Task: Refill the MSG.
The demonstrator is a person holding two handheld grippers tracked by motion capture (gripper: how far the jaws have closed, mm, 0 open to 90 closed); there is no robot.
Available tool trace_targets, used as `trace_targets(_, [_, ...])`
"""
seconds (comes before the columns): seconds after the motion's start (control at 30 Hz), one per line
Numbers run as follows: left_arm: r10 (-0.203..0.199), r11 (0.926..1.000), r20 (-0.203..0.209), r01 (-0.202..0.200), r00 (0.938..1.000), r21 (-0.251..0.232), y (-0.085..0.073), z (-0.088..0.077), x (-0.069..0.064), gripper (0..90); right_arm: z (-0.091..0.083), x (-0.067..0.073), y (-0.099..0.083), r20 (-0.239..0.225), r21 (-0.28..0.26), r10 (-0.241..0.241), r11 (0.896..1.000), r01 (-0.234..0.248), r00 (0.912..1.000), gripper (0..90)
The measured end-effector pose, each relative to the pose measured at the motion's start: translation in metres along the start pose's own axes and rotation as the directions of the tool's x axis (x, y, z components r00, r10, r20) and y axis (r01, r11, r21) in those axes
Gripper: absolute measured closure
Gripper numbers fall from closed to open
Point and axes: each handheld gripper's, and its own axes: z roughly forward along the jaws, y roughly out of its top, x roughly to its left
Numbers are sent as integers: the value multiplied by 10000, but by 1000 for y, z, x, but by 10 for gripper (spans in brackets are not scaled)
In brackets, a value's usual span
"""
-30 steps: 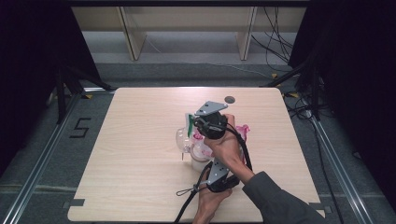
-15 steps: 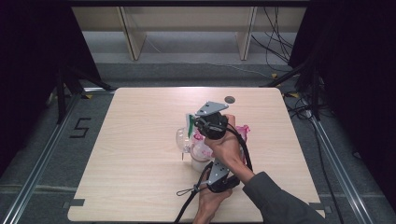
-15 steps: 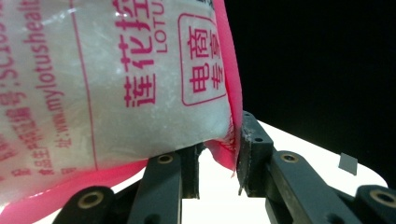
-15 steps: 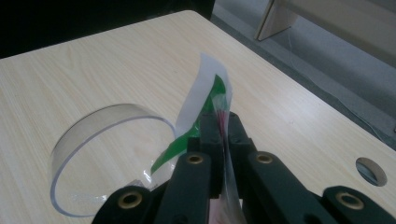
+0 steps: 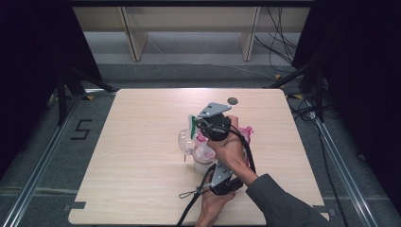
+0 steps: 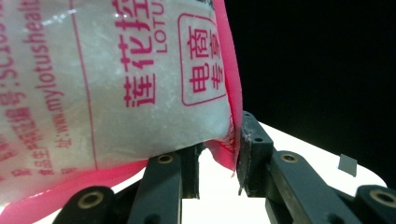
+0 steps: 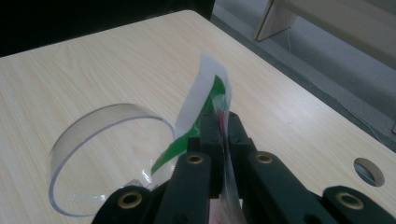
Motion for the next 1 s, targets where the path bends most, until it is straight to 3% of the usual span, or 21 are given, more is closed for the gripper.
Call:
trace_targets(0.1, [5, 10000, 1, -5, 10000, 5, 0, 0, 0, 726, 0, 1, 0, -63, 175, 40, 9998, -39, 10000, 899])
trace_targets(0.3, [-18, 10000, 0, 18, 10000, -34, 1, 0, 0, 726, -1, 0, 1, -20, -68, -42, 10000, 42, 10000, 899])
trace_targets(0.4, [22, 10000, 4, -22, 10000, 3, 0, 0, 0, 725, 1, 2, 0, 4, 129, -121, 9998, 121, 9999, 899])
trace_targets(0.47, [14, 10000, -26, -14, 10000, -11, 0, 0, 0, 726, 0, 3, 0, -26, 143, 116, 9998, -115, 9999, 899])
trace_targets(0.7, [22, 10000, -11, -22, 10000, -62, 1, -1, 0, 726, -1, 2, 2, 15, -45, -85, 10000, 86, 10000, 899])
trace_targets(0.9, [10, 10000, -17, -10, 10000, -59, 1, -2, 0, 724, 0, 4, 2, -66, 177, -27, 9998, 28, 10000, 899])
trace_targets(1.0, [16, 10000, -44, -17, 10000, -78, 1, -2, 0, 725, 1, 4, 2, -38, -22, -153, 9999, 153, 9999, 899])
